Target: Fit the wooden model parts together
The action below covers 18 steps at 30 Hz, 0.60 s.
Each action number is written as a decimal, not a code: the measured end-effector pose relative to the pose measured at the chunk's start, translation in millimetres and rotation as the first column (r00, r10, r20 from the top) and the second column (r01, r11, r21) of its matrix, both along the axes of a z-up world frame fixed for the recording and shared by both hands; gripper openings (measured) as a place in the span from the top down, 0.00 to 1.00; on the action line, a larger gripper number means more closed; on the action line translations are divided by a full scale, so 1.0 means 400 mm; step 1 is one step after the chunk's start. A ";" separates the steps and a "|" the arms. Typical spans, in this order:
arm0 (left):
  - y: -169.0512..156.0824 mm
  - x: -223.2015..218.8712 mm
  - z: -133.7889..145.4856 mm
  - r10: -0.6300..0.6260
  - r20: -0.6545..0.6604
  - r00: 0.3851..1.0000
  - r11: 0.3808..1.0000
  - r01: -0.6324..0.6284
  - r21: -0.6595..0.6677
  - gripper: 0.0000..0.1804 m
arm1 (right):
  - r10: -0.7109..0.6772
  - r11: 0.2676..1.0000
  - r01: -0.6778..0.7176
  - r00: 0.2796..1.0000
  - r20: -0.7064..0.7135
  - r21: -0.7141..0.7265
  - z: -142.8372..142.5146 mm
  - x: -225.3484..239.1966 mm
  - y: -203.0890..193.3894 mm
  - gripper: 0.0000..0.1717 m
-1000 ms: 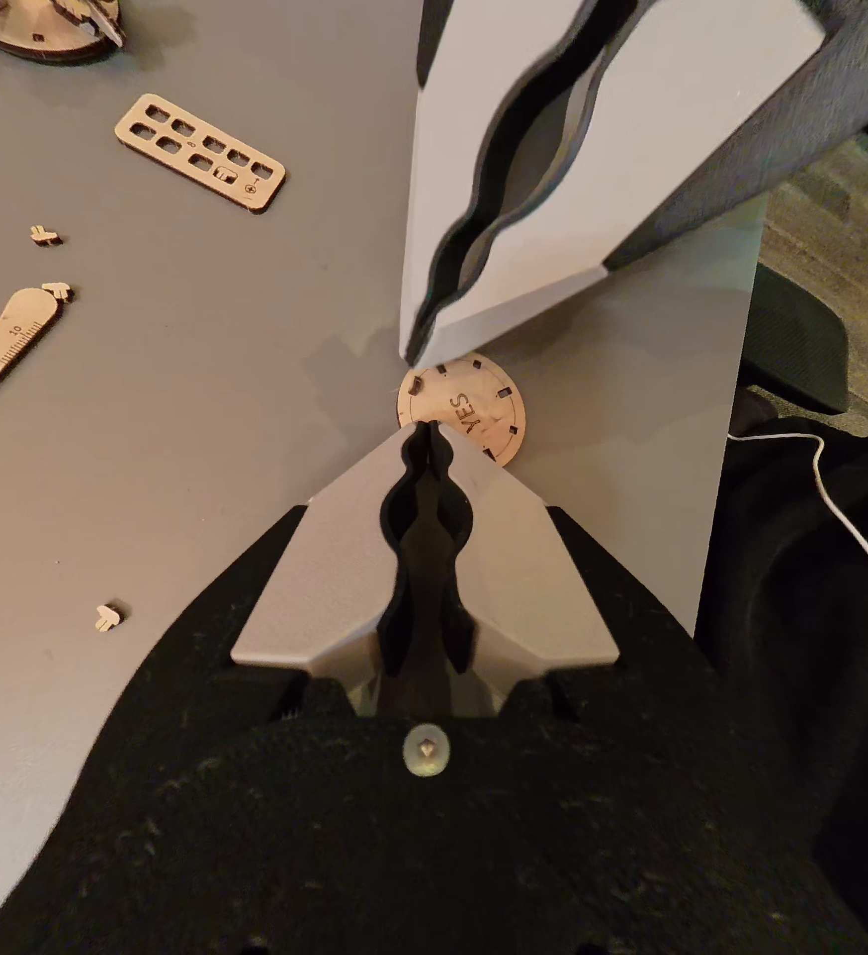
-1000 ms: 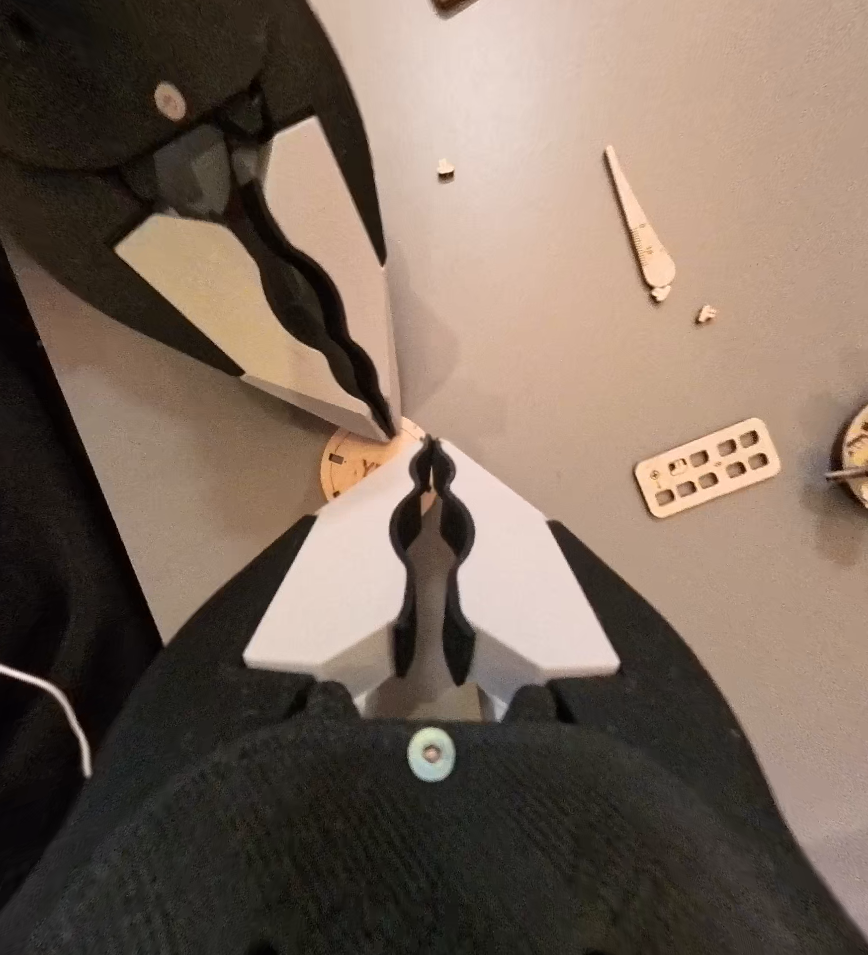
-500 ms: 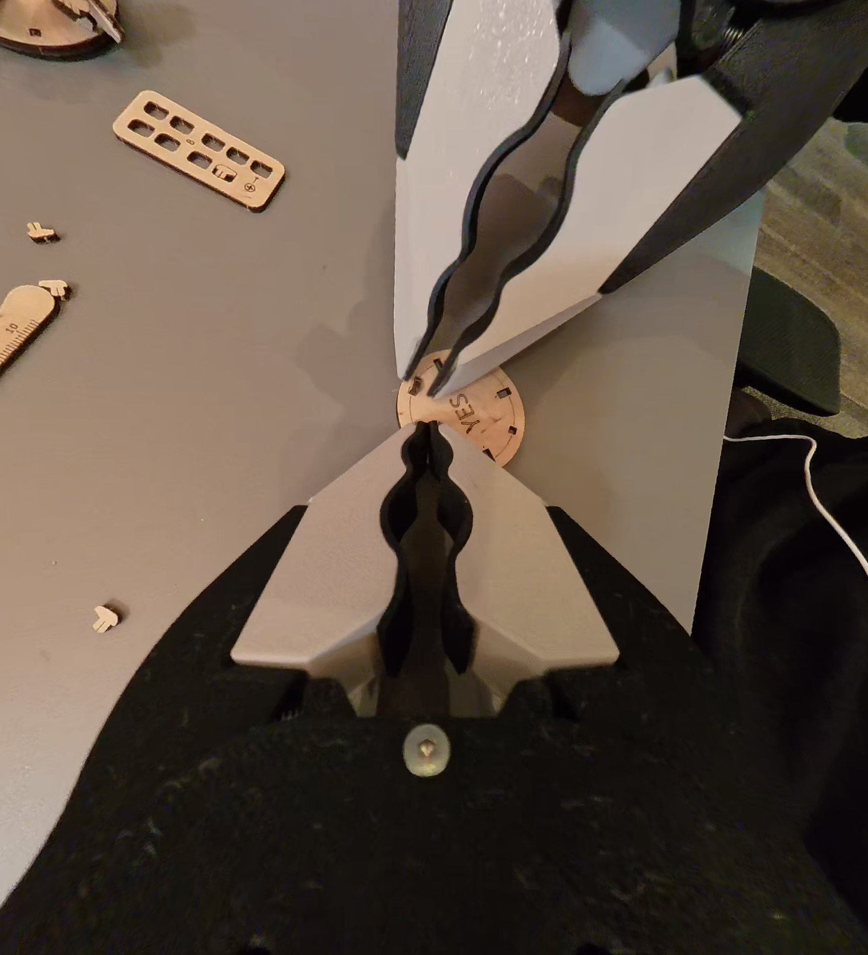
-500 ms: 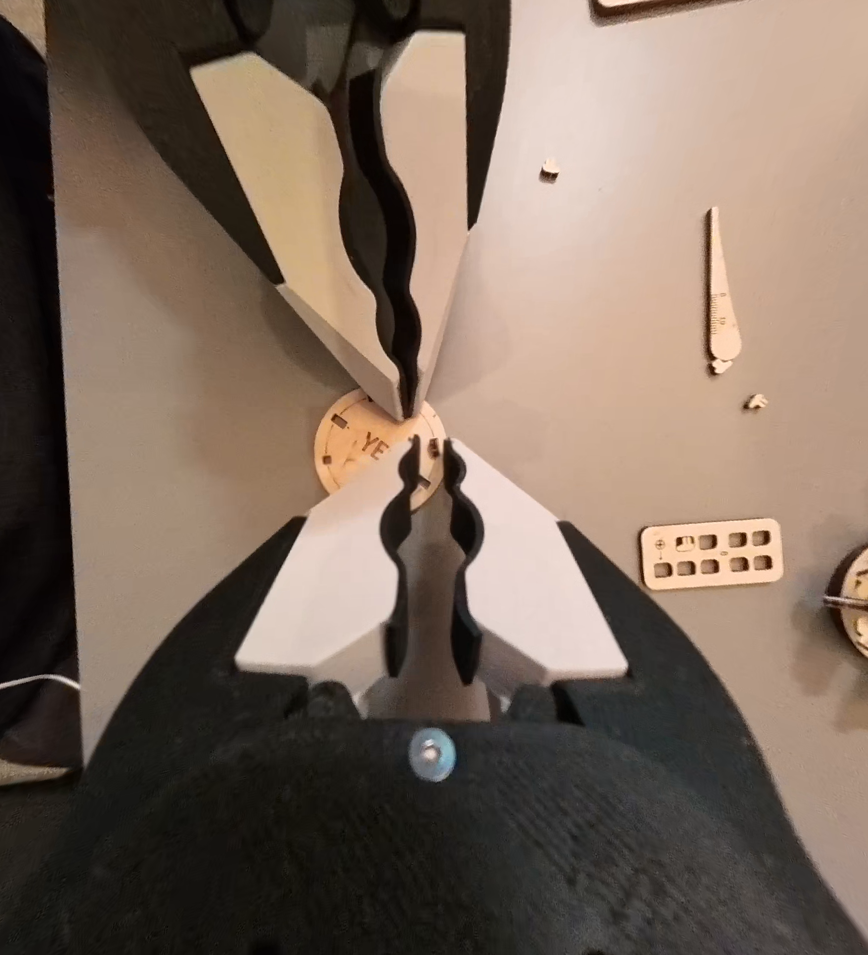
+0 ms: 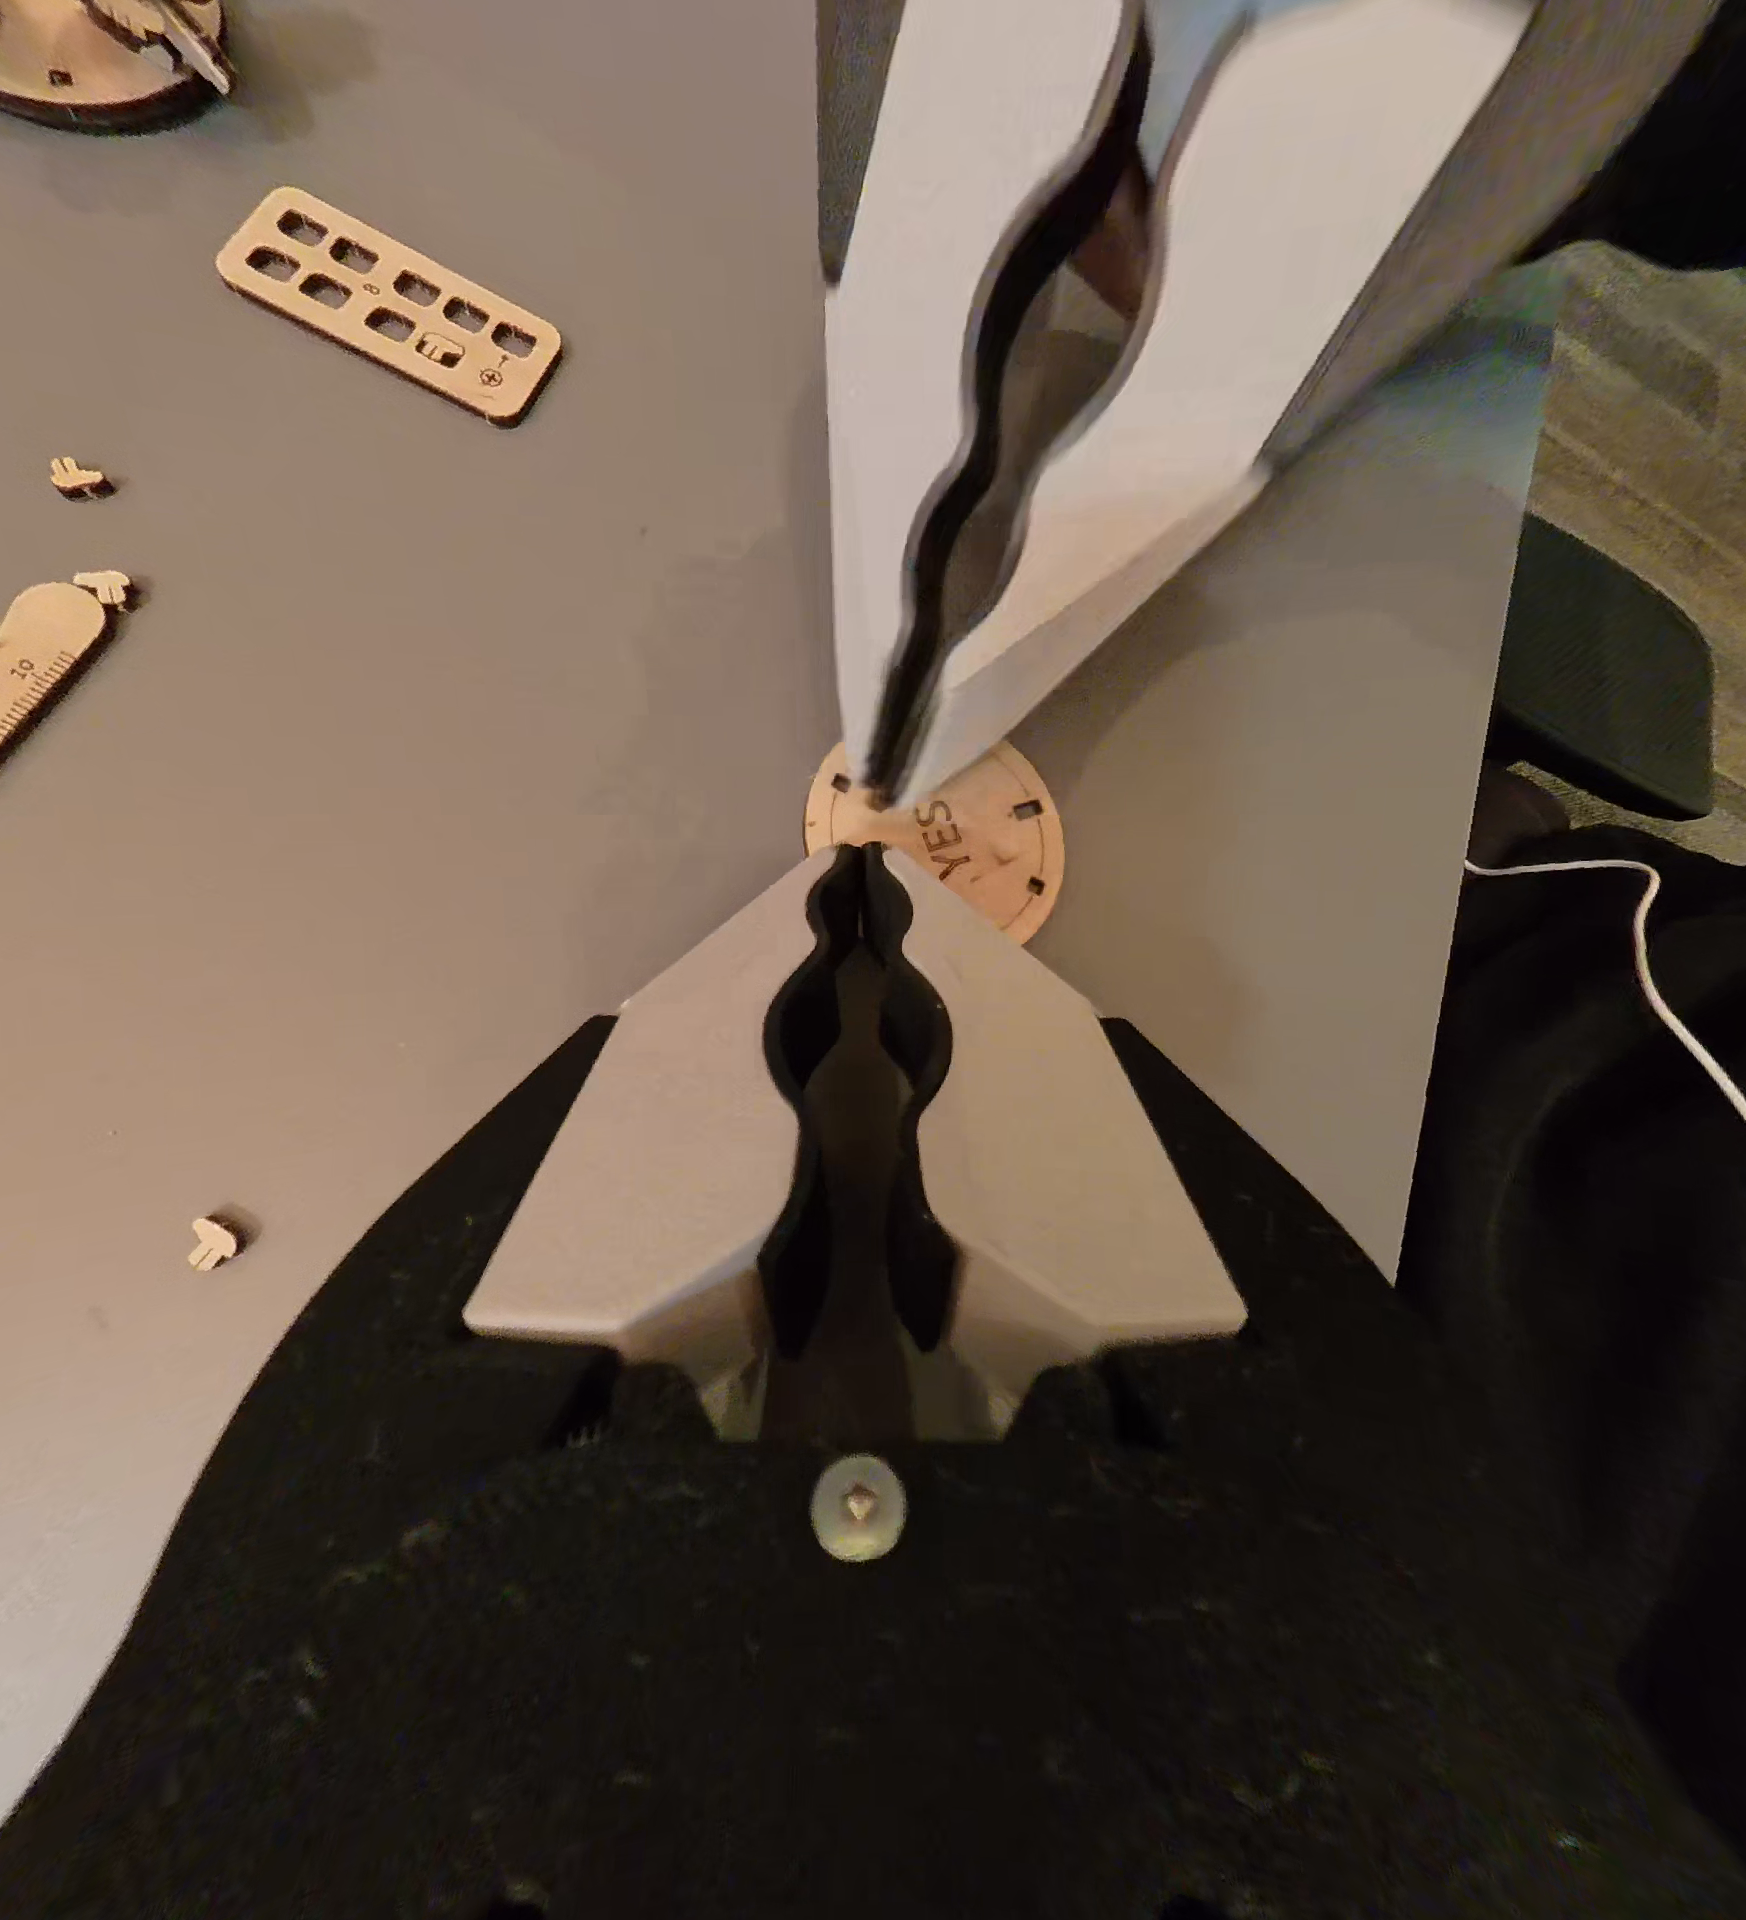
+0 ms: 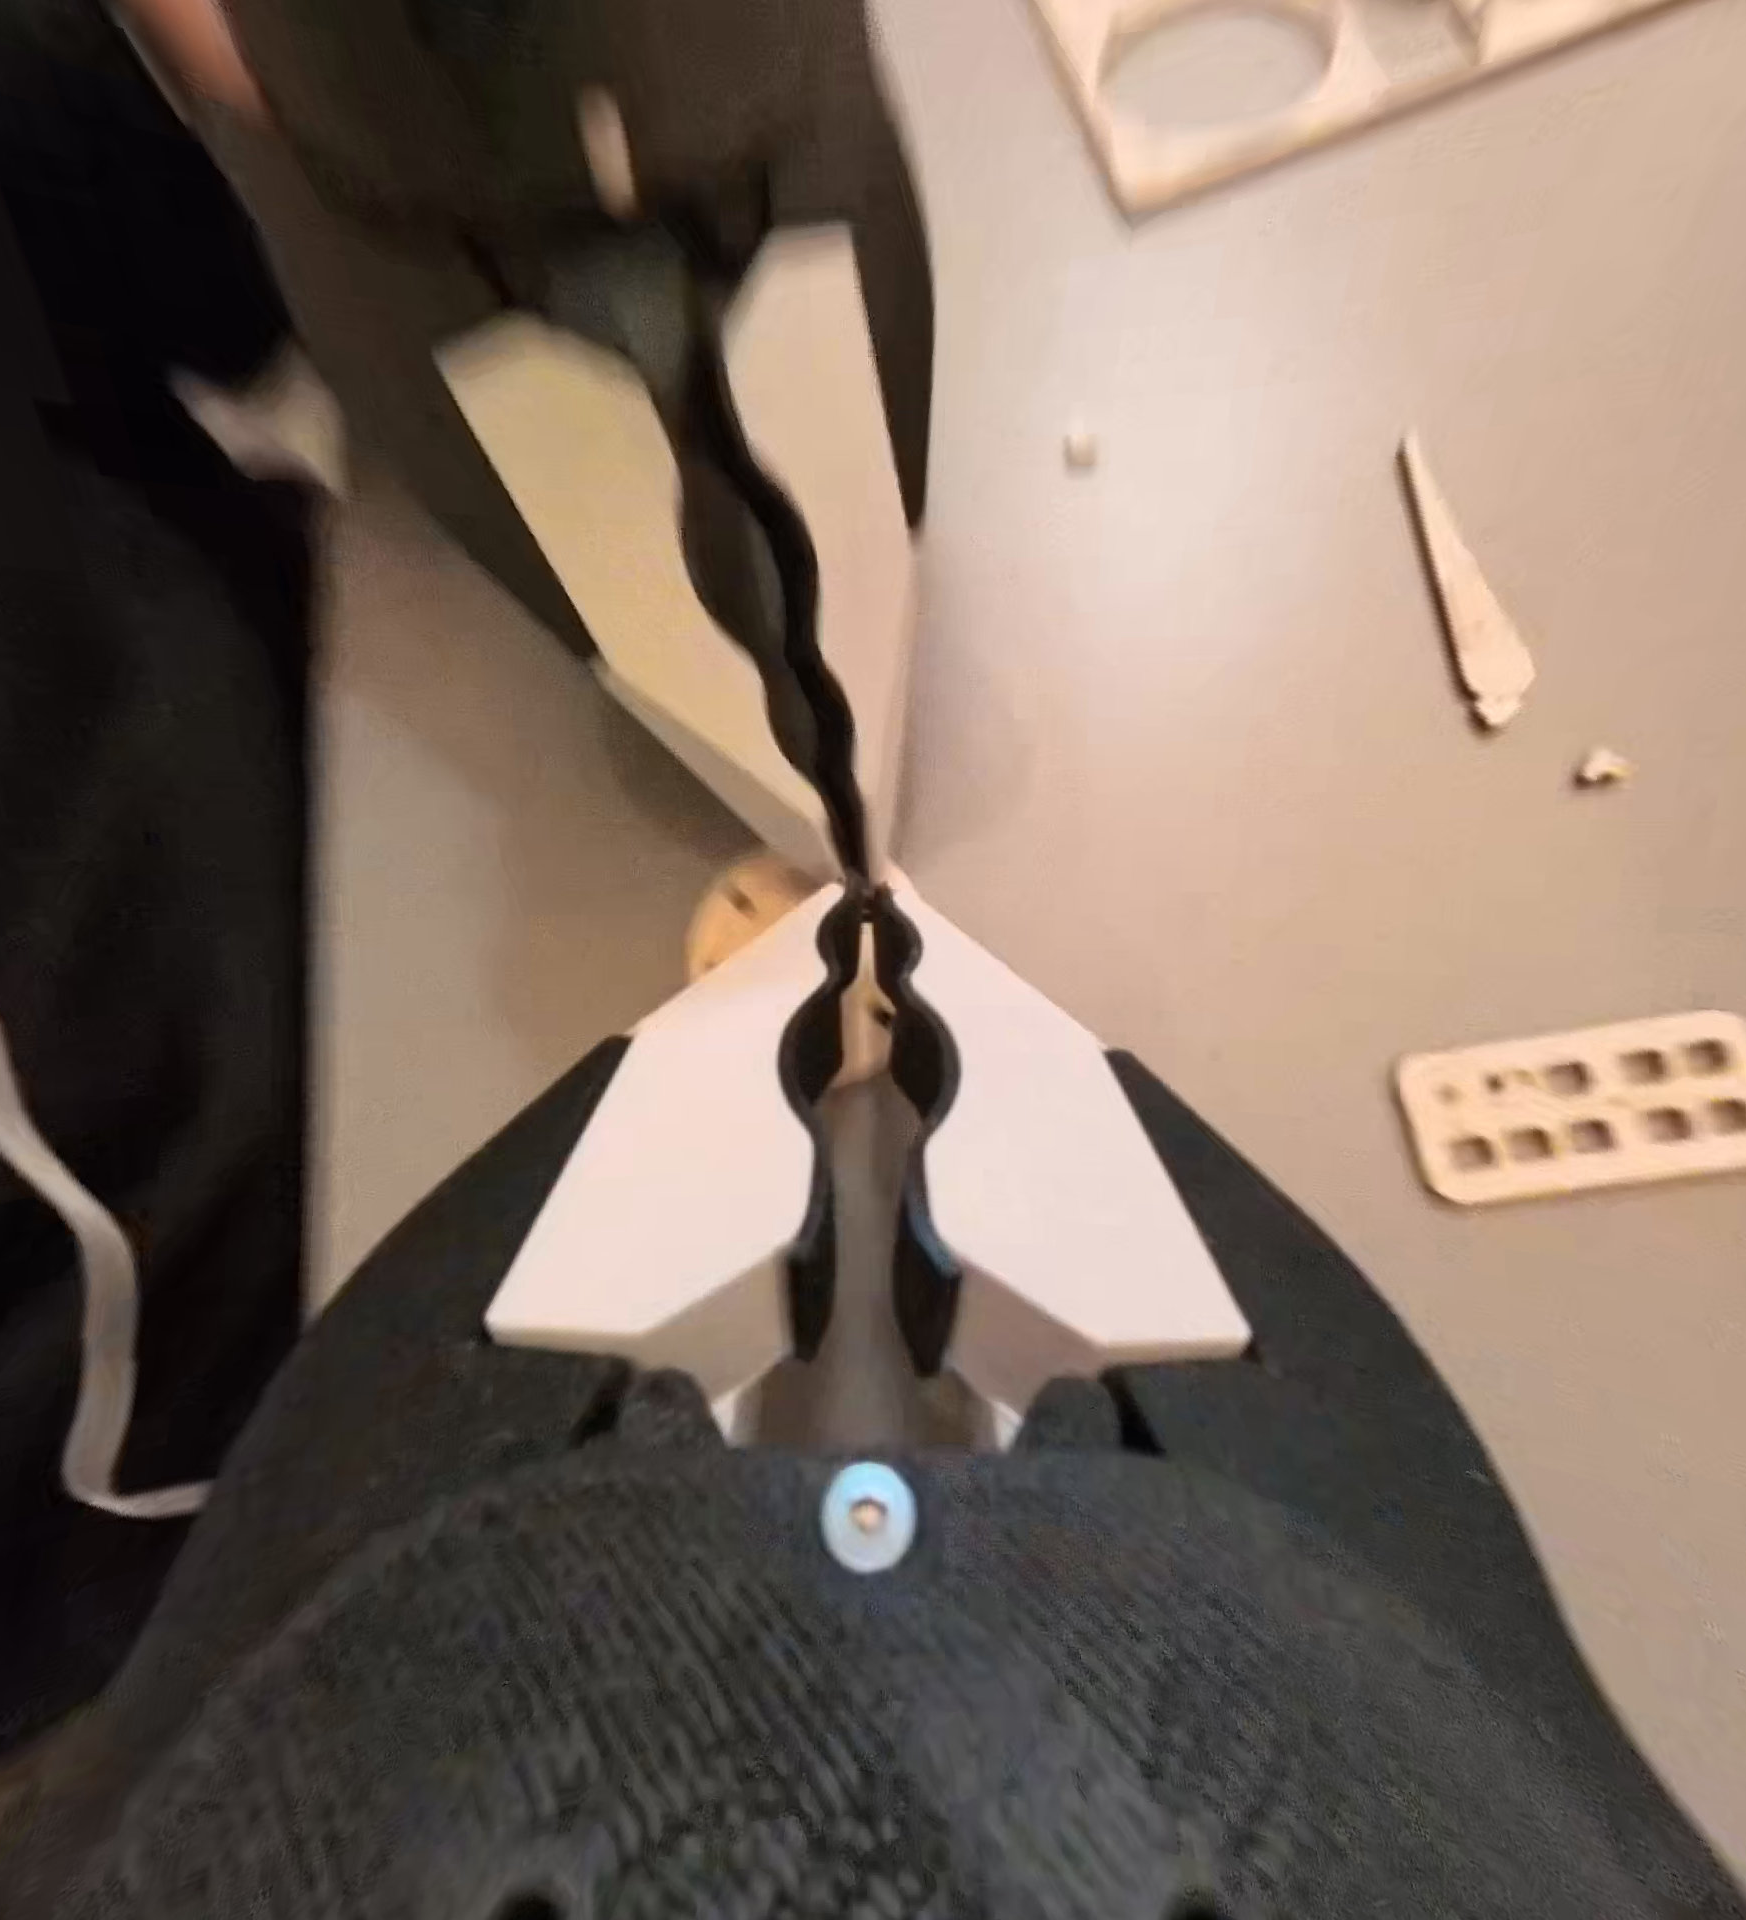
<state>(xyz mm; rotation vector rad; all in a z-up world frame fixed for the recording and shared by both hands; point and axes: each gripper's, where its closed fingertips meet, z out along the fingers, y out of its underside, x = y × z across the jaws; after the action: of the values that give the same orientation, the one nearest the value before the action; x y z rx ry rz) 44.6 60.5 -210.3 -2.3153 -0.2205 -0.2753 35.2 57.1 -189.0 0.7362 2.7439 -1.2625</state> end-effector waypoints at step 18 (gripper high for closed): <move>-0.001 0.000 0.005 -0.003 -0.005 1.000 1.000 0.003 0.011 1.00 | -0.073 0.990 0.059 0.992 0.105 0.127 -0.008 0.001 0.016 1.00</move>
<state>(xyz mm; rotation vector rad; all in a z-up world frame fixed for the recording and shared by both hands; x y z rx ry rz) 44.8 60.0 -208.3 -2.3053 -0.2127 -0.2718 35.7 63.5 -192.1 0.8852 2.7491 -1.0365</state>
